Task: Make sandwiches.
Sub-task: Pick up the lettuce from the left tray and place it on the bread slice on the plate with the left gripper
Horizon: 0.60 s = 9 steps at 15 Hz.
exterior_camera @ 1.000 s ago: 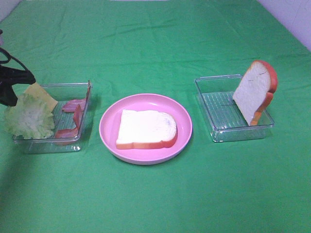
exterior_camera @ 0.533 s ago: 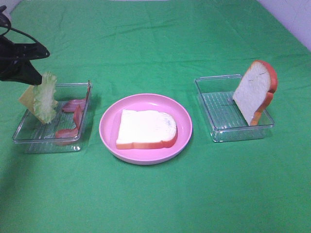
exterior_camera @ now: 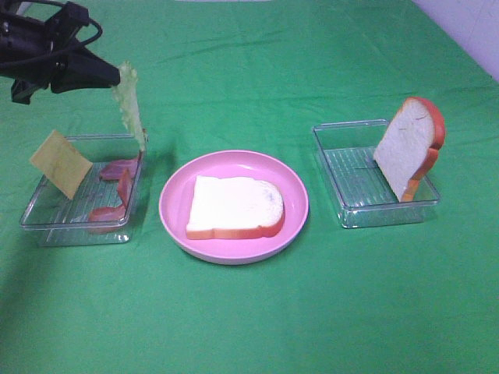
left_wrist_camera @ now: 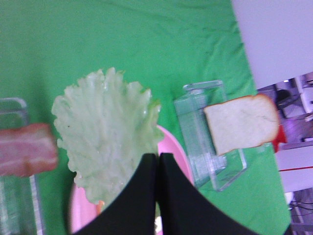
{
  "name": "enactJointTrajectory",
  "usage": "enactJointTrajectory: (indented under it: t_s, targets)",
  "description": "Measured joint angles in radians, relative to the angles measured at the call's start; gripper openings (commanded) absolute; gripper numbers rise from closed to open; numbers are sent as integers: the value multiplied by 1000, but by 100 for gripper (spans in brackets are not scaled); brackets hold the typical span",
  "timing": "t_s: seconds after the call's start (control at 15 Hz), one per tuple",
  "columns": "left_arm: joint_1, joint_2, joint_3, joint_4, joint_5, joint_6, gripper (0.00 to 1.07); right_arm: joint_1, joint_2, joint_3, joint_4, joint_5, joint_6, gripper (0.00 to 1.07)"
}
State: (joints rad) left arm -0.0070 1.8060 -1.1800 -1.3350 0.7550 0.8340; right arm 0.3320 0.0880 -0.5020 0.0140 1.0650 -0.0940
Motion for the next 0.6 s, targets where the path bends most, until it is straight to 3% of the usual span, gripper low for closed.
enactJointTrajectory:
  t_s: [0.07, 0.2, 0.47, 0.6]
  targets:
    - [-25, 0, 0, -117, 29, 60, 0, 0, 0, 0, 0, 0, 0, 80]
    - [-97, 0, 0, -214, 35, 97, 0, 0, 0, 0, 0, 0, 0, 80]
    - [-250, 58, -18, -288, 50, 107, 0, 0, 0, 0, 0, 0, 0, 80]
    - [-289, 105, -48, -299, 49, 107, 0, 0, 0, 0, 0, 0, 0, 80]
